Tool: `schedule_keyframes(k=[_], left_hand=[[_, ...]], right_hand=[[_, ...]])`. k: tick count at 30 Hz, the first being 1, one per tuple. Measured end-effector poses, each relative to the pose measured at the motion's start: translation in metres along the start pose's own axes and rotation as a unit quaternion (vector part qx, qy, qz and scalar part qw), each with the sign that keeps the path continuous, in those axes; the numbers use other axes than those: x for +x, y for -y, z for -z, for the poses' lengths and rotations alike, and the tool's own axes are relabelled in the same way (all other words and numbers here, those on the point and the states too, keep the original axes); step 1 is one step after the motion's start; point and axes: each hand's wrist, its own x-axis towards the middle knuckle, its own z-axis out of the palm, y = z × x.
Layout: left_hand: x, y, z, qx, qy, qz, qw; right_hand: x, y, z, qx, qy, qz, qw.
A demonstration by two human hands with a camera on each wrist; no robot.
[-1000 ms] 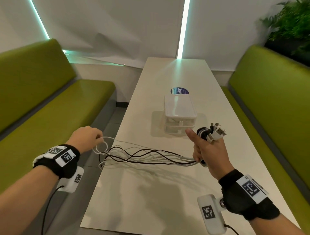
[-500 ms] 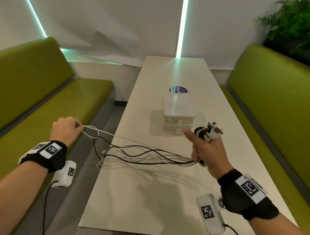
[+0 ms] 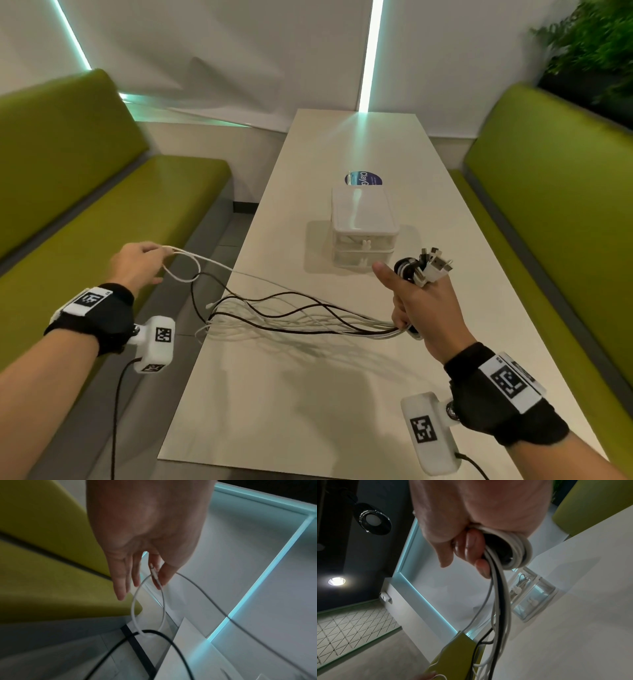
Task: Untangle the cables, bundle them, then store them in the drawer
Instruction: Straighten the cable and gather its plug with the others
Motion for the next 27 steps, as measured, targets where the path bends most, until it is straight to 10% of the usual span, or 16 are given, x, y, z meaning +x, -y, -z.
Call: schedule_keyframes(k=[5, 13, 21, 27], left_hand=[[-0.006, -0.002, -0.005, -0.168, 0.105, 0.066, 0.978], [-0.006, 0.002, -0.003, -0.064, 0.254, 0.072, 0.962], [0.002, 0.015, 0.012, 0.109, 0.239, -0.094, 0.960], [0.005, 0.021, 0.015, 0.296, 0.088, -0.197, 0.931]], right_hand=[[-0.001, -0.003, 0.005, -0.008, -0.005, -0.010, 1.000], [0.000, -0.004, 0.004, -0.022, 0.002, -0.011, 1.000], [0.001, -0.003, 0.002, -0.029, 0.000, -0.003, 1.000], [0.002, -0.004, 0.001, -0.031, -0.002, 0.002, 1.000]])
